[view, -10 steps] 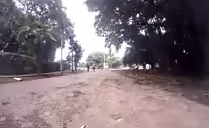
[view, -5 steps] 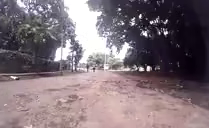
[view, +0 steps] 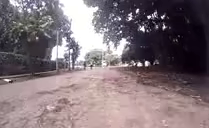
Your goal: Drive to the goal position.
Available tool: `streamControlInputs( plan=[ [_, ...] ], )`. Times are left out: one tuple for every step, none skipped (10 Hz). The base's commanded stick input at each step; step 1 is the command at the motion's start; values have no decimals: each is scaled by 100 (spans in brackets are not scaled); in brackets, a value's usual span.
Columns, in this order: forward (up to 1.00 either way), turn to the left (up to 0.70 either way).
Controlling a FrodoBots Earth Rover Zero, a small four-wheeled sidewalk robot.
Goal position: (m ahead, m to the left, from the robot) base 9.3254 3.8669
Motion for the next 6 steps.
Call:
streamControlInputs(
  plan=[
    [70,0],
    [70,0],
    [70,0],
    [70,0],
    [70,0],
    [70,0]
  ],
)
